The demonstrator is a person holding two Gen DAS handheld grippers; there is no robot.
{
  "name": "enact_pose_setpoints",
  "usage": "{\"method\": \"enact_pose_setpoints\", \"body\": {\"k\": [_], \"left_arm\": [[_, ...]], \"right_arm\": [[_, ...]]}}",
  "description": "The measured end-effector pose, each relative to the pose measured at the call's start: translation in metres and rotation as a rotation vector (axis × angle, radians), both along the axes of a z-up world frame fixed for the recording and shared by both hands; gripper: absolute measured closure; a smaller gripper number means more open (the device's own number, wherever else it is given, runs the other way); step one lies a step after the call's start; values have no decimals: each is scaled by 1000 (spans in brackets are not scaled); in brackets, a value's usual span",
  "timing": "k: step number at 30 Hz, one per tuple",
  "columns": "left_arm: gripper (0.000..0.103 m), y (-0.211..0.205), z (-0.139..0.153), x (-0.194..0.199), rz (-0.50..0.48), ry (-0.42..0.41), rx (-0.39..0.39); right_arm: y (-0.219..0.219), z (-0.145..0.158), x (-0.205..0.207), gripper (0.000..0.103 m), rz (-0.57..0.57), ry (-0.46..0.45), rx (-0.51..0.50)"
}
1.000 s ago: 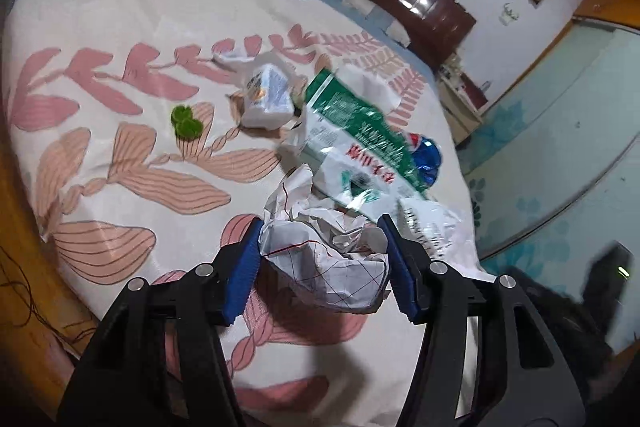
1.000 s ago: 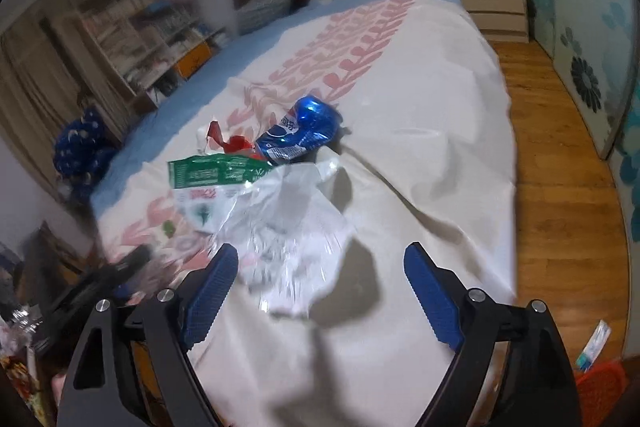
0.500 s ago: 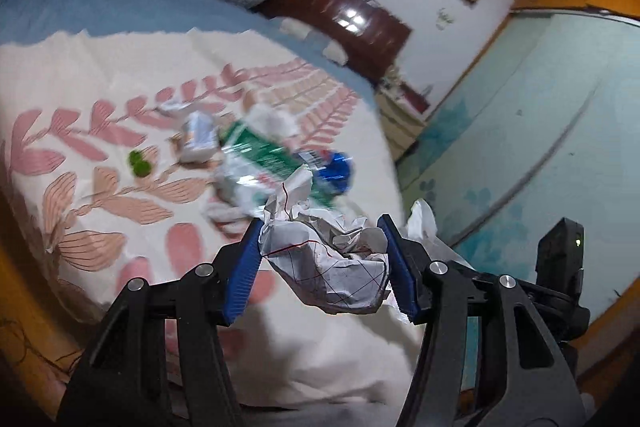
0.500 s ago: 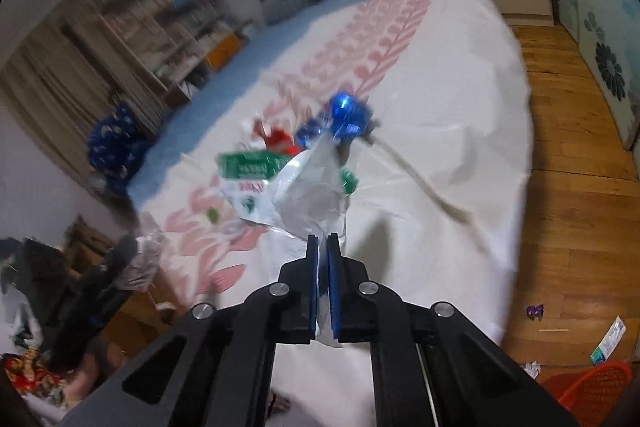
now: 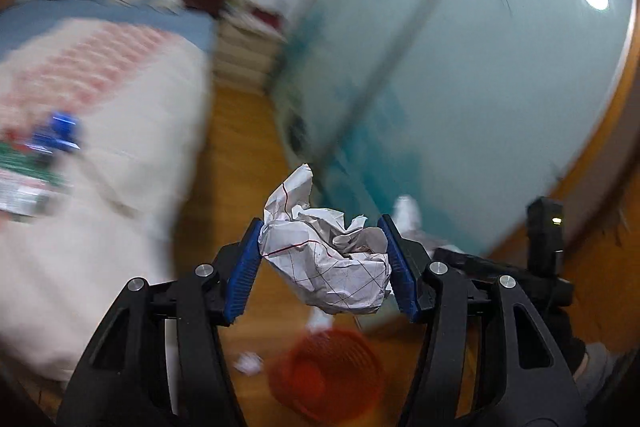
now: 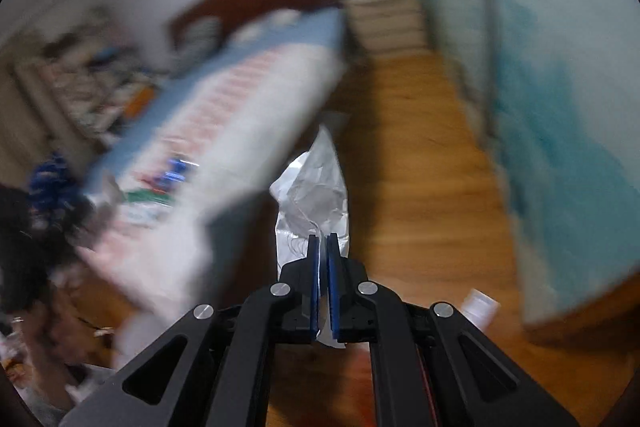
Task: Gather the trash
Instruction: 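Carry the paper and wrapper to the red basket and release both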
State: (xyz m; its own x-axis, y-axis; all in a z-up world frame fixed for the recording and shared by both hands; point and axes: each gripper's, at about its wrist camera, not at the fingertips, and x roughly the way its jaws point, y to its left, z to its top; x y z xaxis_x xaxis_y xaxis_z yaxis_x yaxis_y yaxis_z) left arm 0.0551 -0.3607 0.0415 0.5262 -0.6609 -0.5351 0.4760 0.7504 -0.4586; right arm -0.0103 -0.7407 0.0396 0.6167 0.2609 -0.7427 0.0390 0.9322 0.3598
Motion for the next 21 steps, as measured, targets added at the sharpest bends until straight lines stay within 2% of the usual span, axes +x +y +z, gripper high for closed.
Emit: {"method": "enact_pose_setpoints", "body": {"k": [1, 2, 4, 7, 8, 9, 11, 13, 16, 17, 19, 20, 21], "left_arm": [[45, -35, -17, 4, -60, 38, 22], [45, -66, -36, 6, -112, 83, 65], [45, -119, -89, 10, -173, 195, 194], [45, -163, -162, 15, -256, 394, 274], [45, -178, -189, 15, -285, 456, 327], [45, -187, -198, 13, -303, 484, 360], [45, -202, -214, 11, -343, 507, 415], [45, -223, -215, -5, -382, 504, 455], [43, -231, -233, -11, -445, 551, 476], [41, -233, -237, -10, -457, 568, 478], [37, -234, -239, -17, -465, 570, 494], [36, -233, -239, -18, -462, 561, 498], [33, -231, -239, -18, -456, 554, 498]], "right_arm": [[-21, -33, -10, 97, -44, 69, -1], [-33, -53, -16, 97, -71, 111, 3], [-55, -116, -32, 97, -121, 235, 5], [-70, -187, -55, 97, -167, 388, 70], [-71, -200, -61, 97, -172, 413, 82], [-71, -215, -67, 97, -179, 441, 93], [-72, -233, -73, 97, -190, 470, 111], [-75, -245, -78, 97, -198, 494, 121], [-63, -250, -82, 93, -191, 516, 109], [-59, -252, -82, 91, -190, 525, 109], [-57, -253, -84, 66, -193, 531, 103], [-56, -252, -85, 43, -199, 520, 85], [-56, -250, -86, 41, -206, 505, 65]]}}
